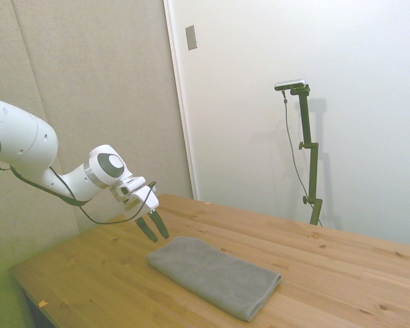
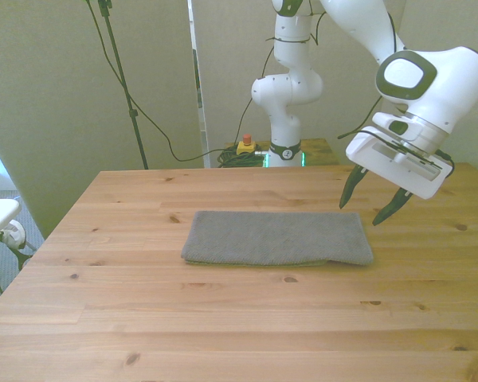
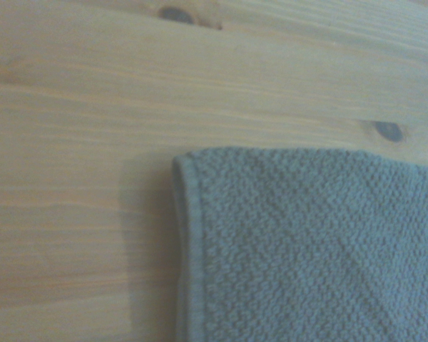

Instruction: Fold the towel

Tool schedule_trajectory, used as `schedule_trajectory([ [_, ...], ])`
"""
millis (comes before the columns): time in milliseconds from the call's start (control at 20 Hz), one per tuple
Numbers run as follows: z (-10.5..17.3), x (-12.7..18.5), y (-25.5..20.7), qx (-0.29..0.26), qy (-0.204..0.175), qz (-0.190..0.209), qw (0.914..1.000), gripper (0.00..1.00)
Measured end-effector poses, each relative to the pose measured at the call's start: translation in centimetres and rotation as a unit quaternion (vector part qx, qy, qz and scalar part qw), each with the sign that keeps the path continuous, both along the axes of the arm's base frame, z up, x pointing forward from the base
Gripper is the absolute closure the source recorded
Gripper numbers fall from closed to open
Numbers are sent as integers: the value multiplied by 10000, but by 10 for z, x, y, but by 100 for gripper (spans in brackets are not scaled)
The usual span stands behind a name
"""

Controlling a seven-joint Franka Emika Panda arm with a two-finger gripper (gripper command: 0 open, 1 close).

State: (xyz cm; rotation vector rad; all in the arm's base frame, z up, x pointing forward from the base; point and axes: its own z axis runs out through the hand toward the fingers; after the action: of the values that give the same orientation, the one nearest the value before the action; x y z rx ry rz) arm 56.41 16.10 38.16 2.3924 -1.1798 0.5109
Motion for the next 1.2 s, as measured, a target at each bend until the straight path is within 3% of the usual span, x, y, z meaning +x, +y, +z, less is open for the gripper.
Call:
schedule_trajectory([
  [500, -33, 17, 14, -437, 83, 17, 9990, 0],
  [1100, -44, 16, -23, -476, 76, -120, 9988, 0],
  [1150, -44, 15, -28, -461, 69, -133, 9988, 100],
  [1200, -43, 14, -32, -437, 54, -137, 9989, 100],
])
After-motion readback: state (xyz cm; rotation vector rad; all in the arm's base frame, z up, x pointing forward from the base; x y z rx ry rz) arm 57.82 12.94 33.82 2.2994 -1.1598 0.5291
